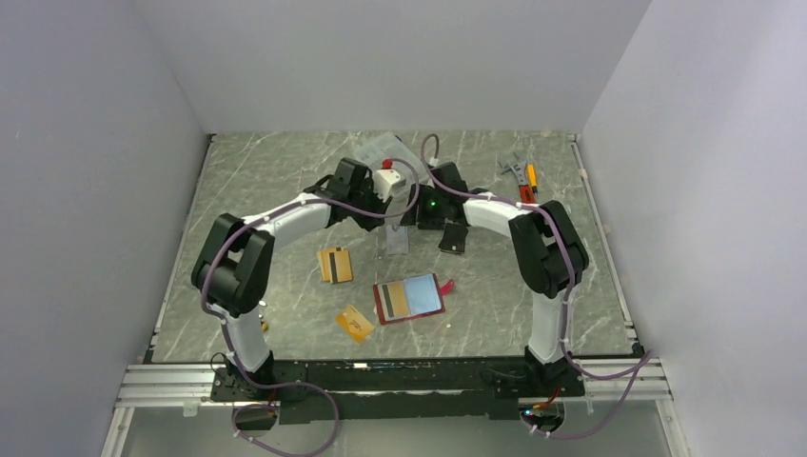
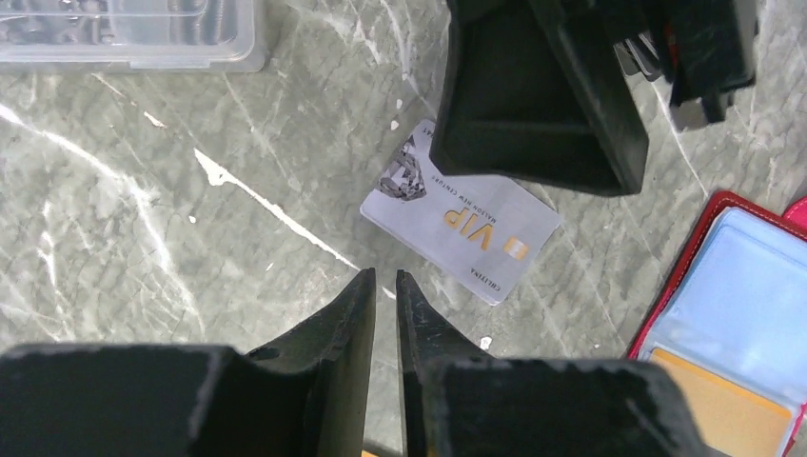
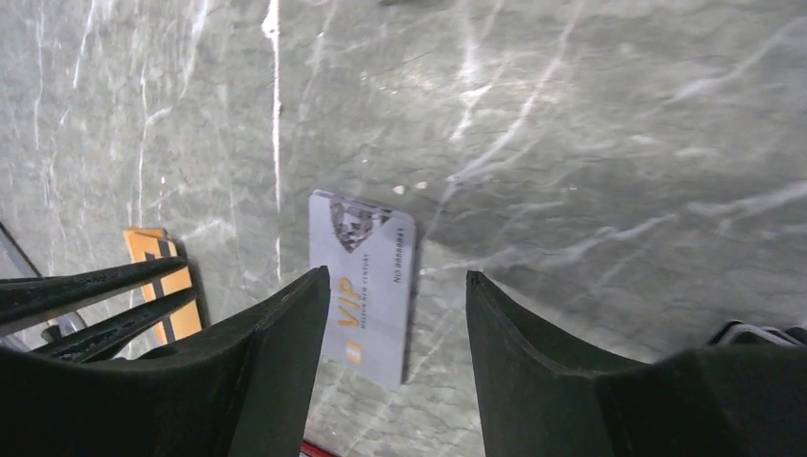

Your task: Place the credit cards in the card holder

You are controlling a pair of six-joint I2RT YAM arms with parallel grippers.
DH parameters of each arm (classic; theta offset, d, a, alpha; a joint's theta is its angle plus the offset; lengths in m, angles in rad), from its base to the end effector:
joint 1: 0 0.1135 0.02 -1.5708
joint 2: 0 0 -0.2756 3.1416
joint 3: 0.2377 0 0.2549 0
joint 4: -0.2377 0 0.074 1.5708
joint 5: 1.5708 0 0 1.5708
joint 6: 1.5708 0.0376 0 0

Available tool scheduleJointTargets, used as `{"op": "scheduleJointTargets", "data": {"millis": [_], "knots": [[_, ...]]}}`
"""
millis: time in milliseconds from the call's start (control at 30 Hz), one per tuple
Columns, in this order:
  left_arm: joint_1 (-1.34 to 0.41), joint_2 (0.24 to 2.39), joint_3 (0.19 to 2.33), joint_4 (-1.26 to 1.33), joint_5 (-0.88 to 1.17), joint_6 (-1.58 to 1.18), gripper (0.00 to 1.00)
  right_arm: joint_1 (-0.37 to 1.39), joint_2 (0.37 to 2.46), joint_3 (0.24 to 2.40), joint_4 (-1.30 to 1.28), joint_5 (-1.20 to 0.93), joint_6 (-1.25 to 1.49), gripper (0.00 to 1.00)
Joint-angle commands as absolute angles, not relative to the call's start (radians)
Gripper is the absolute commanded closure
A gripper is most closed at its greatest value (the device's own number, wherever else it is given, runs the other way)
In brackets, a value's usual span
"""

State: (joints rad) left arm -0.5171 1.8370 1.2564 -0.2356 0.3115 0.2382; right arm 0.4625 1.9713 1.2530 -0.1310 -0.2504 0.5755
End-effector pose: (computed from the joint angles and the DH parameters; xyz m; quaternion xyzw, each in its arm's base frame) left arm 0.3488 -0.2116 0.2137 0.3918 0.8326 -0.1934 0.3404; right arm 0.3775 0.1986 0.1665 0.0084 0.9293 0.2752 0.2461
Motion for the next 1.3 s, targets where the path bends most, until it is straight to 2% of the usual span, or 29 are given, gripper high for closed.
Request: {"op": "scheduleJointTargets", "data": {"millis": [0,100,167,433,700,1267], "knots": [[-0.533,1.787,1.203,-0.192,0.364,0.257,0.80,0.471,1.991,1.282,-0.127,-0.241,0.581,0.45],[-0.583,1.789,1.171,-0.173,0.306,0.357,0.81,0.452,2.004,1.284,-0.108,-0.280,0.612,0.57],[-0.614,1.791,1.152,-0.145,0.270,0.395,0.82,0.443,2.010,1.286,-0.097,-0.295,0.619,0.59],[-0.632,1.856,1.196,-0.168,0.221,0.344,0.83,0.443,2.001,1.278,-0.116,-0.273,0.598,0.53],[-0.633,1.907,1.215,-0.199,0.221,0.333,0.83,0.443,1.989,1.212,-0.049,-0.303,0.644,0.57],[-0.659,1.979,1.240,-0.205,0.241,0.333,0.84,0.440,1.967,1.056,0.076,-0.379,0.724,0.57]]}}
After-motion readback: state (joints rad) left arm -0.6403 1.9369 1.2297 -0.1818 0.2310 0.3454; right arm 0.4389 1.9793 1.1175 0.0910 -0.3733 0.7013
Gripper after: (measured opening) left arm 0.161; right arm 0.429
